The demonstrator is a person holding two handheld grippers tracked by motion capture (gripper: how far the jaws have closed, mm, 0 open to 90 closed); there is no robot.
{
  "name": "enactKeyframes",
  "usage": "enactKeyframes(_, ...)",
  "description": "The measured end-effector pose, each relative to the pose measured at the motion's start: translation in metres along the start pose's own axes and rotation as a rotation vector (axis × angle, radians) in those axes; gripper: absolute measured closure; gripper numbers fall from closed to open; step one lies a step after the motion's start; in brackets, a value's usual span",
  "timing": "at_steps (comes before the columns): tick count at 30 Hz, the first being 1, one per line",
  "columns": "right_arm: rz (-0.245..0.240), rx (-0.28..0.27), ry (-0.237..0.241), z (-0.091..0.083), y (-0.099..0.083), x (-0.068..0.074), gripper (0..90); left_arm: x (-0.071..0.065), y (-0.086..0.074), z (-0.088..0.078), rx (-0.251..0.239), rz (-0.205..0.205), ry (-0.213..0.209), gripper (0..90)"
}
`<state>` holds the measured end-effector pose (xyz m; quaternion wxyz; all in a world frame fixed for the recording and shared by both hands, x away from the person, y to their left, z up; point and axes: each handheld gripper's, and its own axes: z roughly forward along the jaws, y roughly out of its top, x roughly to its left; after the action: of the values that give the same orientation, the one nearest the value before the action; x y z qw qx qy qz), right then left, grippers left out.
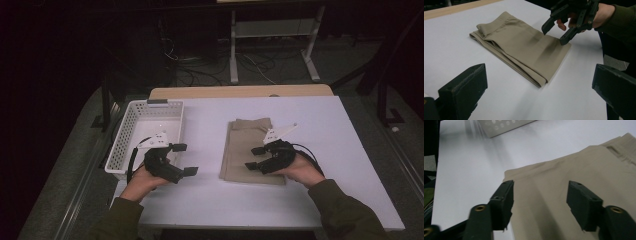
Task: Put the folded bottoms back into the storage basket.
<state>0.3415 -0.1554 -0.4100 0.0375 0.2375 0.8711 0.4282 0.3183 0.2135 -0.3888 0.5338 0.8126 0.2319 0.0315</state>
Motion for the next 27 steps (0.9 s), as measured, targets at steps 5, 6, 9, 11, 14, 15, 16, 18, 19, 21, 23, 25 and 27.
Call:
enactKeyframes(5, -0.006, 0.010, 0.013, 0.000, -0.001, 0.000, 49.7, 0.000, 0.000, 0.000, 0.001, 0.001, 0.000, 0.0)
enactKeyframes(6, -0.008, 0.010, 0.015, -0.001, -0.001, 0.000, 51.9, 0.000, 0.000, 0.000, 0.001, 0.001, 0.001, 0.0)
enactKeyframes(9, -0.008, 0.015, 0.024, -0.001, -0.002, 0.001, 58.9, 0.000, 0.000, 0.000, 0.002, 0.002, 0.000, 0.0)
enactKeyframes(11, -0.009, 0.025, 0.028, 0.000, -0.004, 0.001, 59.0, 0.000, 0.000, 0.000, 0.002, 0.001, 0.000, 0.0)
enactKeyframes(14, -0.017, 0.046, 0.040, 0.003, -0.007, 0.002, 59.6, 0.000, 0.000, 0.000, 0.002, 0.001, 0.000, 0.0)
enactKeyframes(15, -0.017, 0.046, 0.040, 0.003, -0.007, 0.002, 59.6, 0.000, 0.000, 0.000, 0.002, 0.001, 0.000, 0.0)
enactKeyframes(16, -0.020, 0.053, 0.043, 0.004, -0.008, 0.002, 59.9, 0.000, 0.000, 0.000, 0.002, 0.000, 0.000, 0.0)
enactKeyframes(18, -0.024, 0.065, 0.047, 0.005, -0.009, 0.003, 59.9, 0.000, 0.000, 0.000, 0.002, 0.001, 0.000, 0.0)
enactKeyframes(19, -0.024, 0.065, 0.047, 0.005, -0.009, 0.003, 59.9, 0.000, 0.000, 0.000, 0.002, 0.001, 0.000, 0.0)
enactKeyframes(21, -0.028, 0.071, 0.053, 0.007, -0.010, 0.004, 60.3, 0.000, 0.000, 0.000, 0.003, 0.000, 0.001, 0.0)
enactKeyframes(23, -0.030, 0.079, 0.059, 0.008, -0.011, 0.005, 60.3, 0.000, 0.000, 0.000, 0.003, 0.001, 0.000, 0.0)
enactKeyframes(25, -0.035, 0.094, 0.063, 0.011, -0.014, 0.005, 60.6, 0.000, 0.000, 0.000, 0.002, -0.001, 0.000, 0.0)
enactKeyframes(27, -0.035, 0.095, 0.063, 0.011, -0.014, 0.005, 60.6, 0.000, 0.000, 0.000, 0.003, 0.000, 0.000, 0.0)
